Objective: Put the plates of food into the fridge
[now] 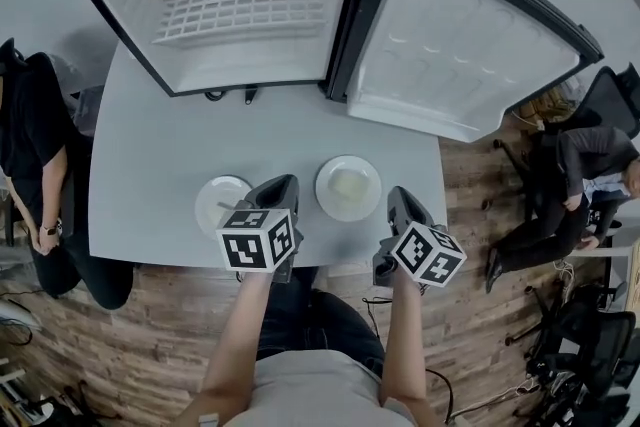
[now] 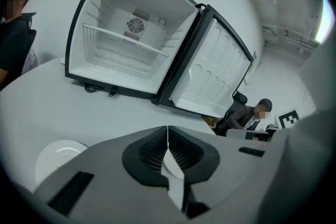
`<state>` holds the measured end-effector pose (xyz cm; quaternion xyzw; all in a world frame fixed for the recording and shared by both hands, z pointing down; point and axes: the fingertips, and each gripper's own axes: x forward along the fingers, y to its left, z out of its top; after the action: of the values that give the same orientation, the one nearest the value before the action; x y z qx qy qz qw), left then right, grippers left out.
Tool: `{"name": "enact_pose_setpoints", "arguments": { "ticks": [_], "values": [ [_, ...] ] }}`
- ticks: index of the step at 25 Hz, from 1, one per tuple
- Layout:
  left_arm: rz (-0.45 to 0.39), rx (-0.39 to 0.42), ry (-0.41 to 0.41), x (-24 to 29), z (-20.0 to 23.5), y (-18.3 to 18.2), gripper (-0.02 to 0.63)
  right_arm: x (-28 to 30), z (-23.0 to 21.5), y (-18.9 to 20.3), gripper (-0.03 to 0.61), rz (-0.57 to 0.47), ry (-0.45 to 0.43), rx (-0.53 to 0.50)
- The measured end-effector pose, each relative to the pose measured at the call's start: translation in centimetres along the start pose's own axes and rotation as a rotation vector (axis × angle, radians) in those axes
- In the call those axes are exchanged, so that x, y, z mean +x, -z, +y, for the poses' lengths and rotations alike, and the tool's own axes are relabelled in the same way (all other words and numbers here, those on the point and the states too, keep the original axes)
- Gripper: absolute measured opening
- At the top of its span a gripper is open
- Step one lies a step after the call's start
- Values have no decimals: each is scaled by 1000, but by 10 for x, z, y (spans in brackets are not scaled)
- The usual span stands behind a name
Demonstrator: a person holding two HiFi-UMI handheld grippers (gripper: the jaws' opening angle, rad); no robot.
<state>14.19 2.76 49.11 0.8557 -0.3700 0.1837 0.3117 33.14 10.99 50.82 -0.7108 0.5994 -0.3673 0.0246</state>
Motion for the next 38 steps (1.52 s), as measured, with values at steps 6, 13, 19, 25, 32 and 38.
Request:
{"name": "enact_pose_setpoints", "arguments": {
  "ticks": [6,13,19,25,32,38],
  "values": [
    [114,-10,31,28,8,18,9,22,-11,19,18,77,21,28],
    [207,-68,55,50,9,44,9,40,-28,44,18,203,25,22],
    [301,-172,39,62,12,71,27,44,-44,64,37,340,19,22],
    [365,-268,85,74,5,93,92,49,-48,75,92,415,-16,44],
    [393,-323,97,83,7,98,97,58,-45,81,103,473,-67,107],
    [418,-370,109,90,5,101,97,61,-44,82,106,520,-103,132]
  ]
}}
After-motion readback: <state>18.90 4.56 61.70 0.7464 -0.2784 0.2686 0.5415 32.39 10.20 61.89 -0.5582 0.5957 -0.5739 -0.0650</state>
